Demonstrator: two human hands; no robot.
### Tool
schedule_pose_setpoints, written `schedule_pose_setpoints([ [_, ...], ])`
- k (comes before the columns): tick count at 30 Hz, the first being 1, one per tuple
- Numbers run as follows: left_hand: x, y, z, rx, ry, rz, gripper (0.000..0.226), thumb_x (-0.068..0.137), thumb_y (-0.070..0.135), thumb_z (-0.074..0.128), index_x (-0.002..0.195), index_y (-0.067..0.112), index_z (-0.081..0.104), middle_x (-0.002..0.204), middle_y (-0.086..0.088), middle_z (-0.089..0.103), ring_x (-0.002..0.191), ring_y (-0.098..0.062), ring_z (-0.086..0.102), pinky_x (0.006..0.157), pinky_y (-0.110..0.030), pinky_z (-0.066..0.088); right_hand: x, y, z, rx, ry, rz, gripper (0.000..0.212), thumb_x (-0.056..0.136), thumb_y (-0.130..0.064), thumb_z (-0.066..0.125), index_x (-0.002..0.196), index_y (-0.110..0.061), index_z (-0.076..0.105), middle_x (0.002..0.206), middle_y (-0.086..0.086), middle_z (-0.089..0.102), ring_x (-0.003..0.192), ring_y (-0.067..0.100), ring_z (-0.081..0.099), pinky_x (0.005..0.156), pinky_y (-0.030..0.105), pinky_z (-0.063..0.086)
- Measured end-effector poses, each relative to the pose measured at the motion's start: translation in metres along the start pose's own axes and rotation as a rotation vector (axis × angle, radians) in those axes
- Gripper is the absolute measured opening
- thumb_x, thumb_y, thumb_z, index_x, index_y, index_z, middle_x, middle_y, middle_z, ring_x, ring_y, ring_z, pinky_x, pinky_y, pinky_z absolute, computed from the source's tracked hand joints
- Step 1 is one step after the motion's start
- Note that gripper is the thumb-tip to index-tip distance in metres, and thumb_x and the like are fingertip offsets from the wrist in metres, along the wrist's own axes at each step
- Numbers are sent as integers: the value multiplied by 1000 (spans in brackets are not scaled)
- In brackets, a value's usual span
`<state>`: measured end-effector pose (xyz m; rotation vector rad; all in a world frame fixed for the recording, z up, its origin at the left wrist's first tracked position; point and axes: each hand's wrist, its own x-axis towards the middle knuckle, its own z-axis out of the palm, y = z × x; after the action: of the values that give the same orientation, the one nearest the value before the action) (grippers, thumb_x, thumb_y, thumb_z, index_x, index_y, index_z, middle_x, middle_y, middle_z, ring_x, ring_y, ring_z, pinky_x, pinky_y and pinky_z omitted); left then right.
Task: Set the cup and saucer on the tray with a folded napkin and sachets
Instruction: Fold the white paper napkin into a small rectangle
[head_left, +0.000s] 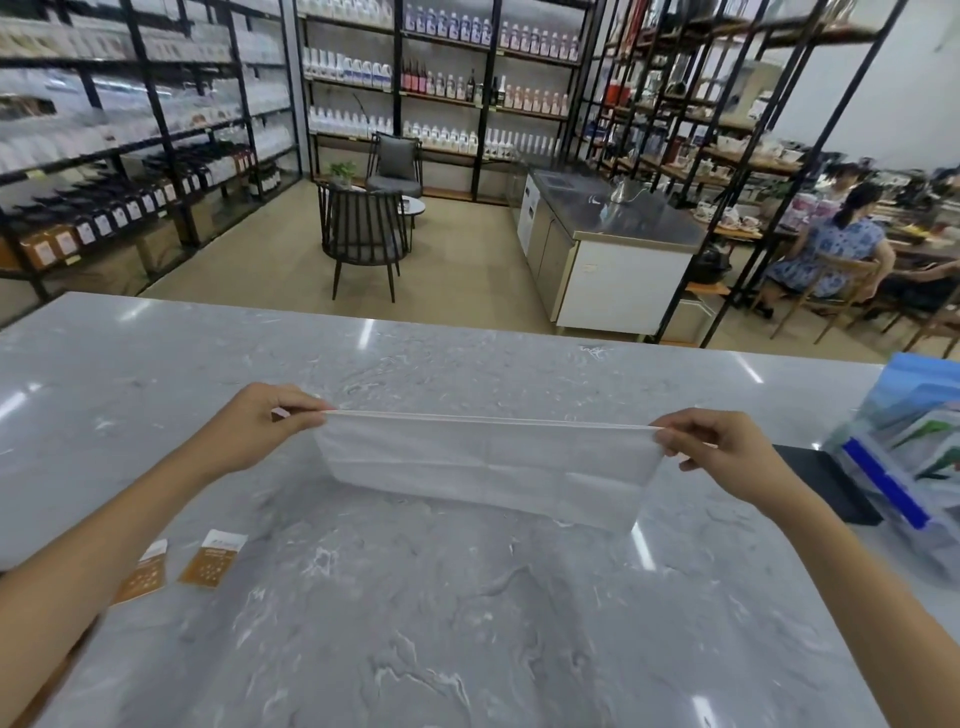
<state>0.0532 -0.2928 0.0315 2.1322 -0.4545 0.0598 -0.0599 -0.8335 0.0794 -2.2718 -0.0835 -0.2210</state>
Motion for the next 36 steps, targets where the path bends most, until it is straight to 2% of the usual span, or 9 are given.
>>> schedule_pose_setpoints([
  [3,-2,4,1,-47,15,-19,22,89,17,74,94,37,81,99,22,78,95,4,70,84,-22,52,-10,1,-3,27,12,2,11,93,-30,71,98,-33,79,97,-10,79,86,9,72,65,26,61],
  [9,-21,9,-7,-370,-3,-60,15,84,5,74,93,14,82,94,-5,81,84,-17,77,69,-23,62,-32,18,-5,301,19,43,27,84,-33,72,97,-10,76,101,7,76,94,23,71,83,34,57],
  [13,-35,-5,3,-537,-81,-264,20,74,14,76,92,9,82,92,-10,80,79,-18,75,63,-23,61,-46,40,21,628,-7,198,4,90,-8,63,88,-10,66,84,2,63,75,17,62,63,25,55],
  [17,-42,-32,24,-632,-206,-572,31,72,12,79,101,4,80,101,-13,79,84,-15,75,69,-20,61,-50,65,56,622,84,433,9,90,-15,68,95,-21,72,80,1,66,68,14,63,56,25,52],
  [22,-44,-70,64,-356,-156,-684,9,82,-3,76,84,4,82,98,-20,79,79,-20,73,66,-20,62,-45,94,104,433,49,650,24,80,-22,84,102,-20,74,79,-2,77,70,13,72,63,26,59],
  [25,-38,-85,88,-106,-110,-587,7,80,-1,80,85,5,81,93,-23,78,82,-26,72,78,-33,59,-37,105,129,295,107,692,26,82,-17,83,104,-12,72,91,9,76,86,28,71,86,46,59],
  [27,-33,-86,94,119,-86,-497,13,78,8,84,91,7,82,92,-14,80,91,-27,74,86,-35,55,-32,105,138,145,132,700,23,85,-18,79,106,-12,72,102,13,76,97,33,71,94,46,57],
  [32,-44,-57,109,637,-186,-312,43,88,31,71,127,14,64,126,-9,64,121,-31,56,100,-40,48,-39,66,181,-570,30,395,42,96,-27,61,135,-14,56,132,14,60,124,34,54,96,43,51],
  [36,-81,-13,171,533,-132,-54,42,97,32,52,133,12,62,143,-7,57,138,-28,46,110,-40,44,-65,10,267,-553,-177,-10,53,104,-37,41,151,-14,43,159,13,40,147,33,35,118,46,36],
])
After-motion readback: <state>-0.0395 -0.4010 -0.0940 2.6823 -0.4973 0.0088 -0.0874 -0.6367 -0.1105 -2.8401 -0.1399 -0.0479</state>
